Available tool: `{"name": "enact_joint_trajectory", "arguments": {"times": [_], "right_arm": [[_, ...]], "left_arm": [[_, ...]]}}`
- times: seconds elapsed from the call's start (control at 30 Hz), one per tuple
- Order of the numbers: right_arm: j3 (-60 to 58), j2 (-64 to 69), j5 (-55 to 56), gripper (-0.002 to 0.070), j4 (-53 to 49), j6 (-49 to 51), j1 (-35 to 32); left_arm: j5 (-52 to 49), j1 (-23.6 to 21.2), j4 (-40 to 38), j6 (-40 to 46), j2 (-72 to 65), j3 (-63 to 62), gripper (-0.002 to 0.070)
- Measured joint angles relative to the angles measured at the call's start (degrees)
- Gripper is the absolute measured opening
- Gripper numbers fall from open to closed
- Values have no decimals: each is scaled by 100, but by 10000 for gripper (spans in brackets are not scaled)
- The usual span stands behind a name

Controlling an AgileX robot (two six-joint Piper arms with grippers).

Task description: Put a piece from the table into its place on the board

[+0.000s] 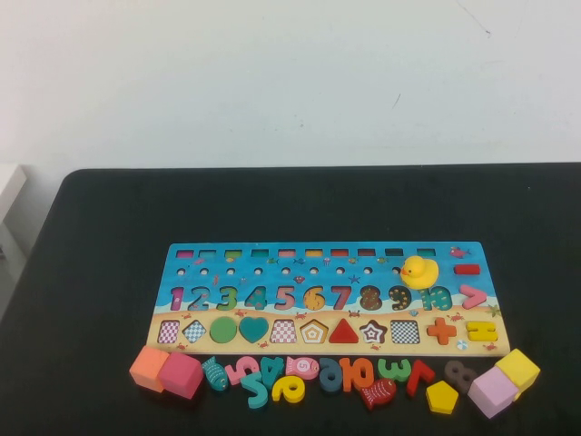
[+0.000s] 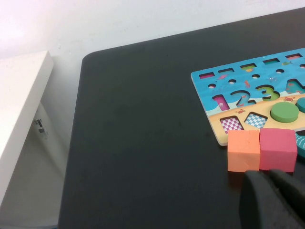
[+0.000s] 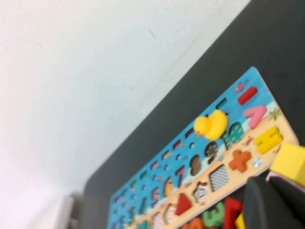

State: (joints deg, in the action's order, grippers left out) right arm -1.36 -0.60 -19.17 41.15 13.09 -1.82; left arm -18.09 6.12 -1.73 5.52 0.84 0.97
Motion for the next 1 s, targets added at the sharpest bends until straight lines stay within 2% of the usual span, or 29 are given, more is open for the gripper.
{"name": "enact_joint_trajectory", "arguments": {"times": [0.13, 0.3, 0.53, 0.67, 0.87, 1.0], "right_arm": [[50, 0, -109, 19, 137, -1230, 0], [1099, 259, -1239, 19, -28, -2901, 0], [3157, 2128, -3514, 19, -1387, -4575, 0], [4152, 3352, -4602, 19, -1696, -5514, 0], [4990, 4914, -4962, 19, -1447, -6585, 118], [5308, 5767, -4943, 19, -1529, -6803, 615]], "left_arm": [[0, 0, 0, 0, 0, 0, -1], [0, 0, 0, 0, 0, 0, -1], [0, 0, 0, 0, 0, 0, -1], [0, 0, 0, 0, 0, 0, -1], [0, 0, 0, 0, 0, 0, -1], [0, 0, 0, 13, 0, 0, -1]]}}
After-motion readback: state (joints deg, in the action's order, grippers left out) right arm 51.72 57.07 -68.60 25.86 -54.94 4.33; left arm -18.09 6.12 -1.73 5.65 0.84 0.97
